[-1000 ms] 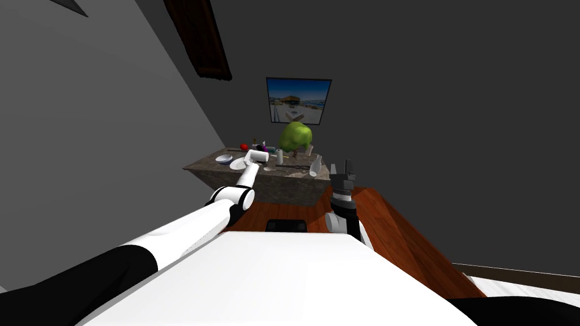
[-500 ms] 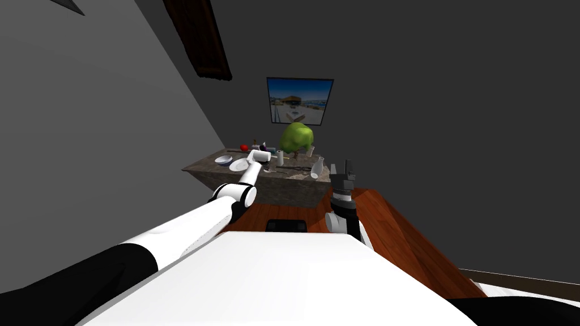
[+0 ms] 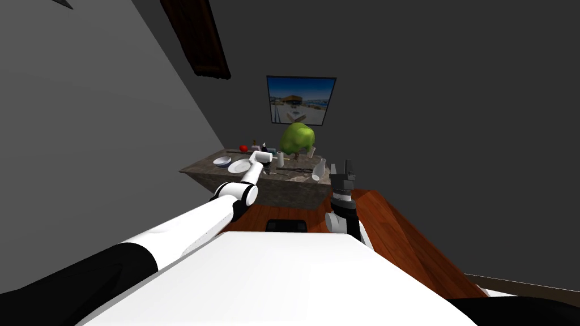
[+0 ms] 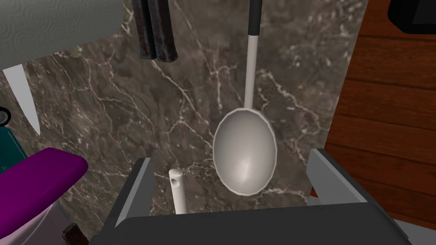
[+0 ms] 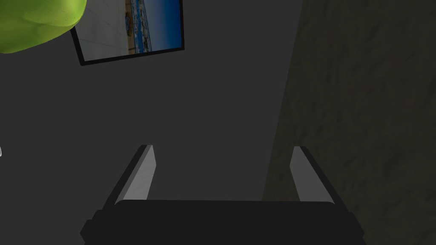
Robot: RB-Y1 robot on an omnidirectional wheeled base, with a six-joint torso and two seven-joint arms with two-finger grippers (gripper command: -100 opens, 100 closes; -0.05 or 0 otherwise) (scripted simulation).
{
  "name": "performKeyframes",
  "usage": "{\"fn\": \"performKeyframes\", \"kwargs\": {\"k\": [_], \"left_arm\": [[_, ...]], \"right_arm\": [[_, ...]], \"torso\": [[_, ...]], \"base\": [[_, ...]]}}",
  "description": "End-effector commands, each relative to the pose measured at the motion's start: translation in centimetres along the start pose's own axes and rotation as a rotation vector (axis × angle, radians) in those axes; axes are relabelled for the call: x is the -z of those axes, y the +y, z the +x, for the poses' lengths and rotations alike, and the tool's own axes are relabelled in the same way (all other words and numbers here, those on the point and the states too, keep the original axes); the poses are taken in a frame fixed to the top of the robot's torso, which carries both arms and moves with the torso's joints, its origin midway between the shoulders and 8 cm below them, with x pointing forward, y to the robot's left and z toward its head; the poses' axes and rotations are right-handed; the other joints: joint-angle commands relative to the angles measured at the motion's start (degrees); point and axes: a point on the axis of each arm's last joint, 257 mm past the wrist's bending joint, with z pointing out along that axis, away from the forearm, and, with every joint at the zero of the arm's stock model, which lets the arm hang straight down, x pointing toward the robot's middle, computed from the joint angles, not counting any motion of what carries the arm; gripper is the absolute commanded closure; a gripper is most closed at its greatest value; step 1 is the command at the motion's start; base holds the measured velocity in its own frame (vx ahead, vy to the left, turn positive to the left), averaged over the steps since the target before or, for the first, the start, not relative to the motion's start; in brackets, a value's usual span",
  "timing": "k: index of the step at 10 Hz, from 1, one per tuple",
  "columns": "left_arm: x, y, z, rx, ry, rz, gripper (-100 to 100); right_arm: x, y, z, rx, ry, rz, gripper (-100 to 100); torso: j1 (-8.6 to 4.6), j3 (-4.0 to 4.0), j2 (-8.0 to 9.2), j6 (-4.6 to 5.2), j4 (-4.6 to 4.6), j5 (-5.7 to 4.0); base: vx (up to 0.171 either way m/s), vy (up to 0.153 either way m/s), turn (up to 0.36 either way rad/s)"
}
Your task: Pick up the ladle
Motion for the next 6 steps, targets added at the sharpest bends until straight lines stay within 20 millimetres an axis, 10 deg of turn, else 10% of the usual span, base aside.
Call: {"fn": "performKeyframes", "kwargs": {"k": [1, 6], "left_arm": [[-0.5, 1.5, 1.3, -0.003, 0.015, -0.06, -100], [-1.6, 5.4, 3.9, -0.016, 0.05, -0.178, -100]], "right_arm": [[0.0, 0.0, 0.0, 0.0, 0.0, 0.0, 0], [0.0, 0.0, 0.0, 0.0, 0.0, 0.0, 0]], "torso": [[0.0, 0.0, 0.0, 0.0, 0.0, 0.0], [-0.03, -0.05, -0.08, -0.01, -0.02, -0.01]], "base": [[0.068, 0.002, 0.0], [0.068, 0.006, -0.003]]}}
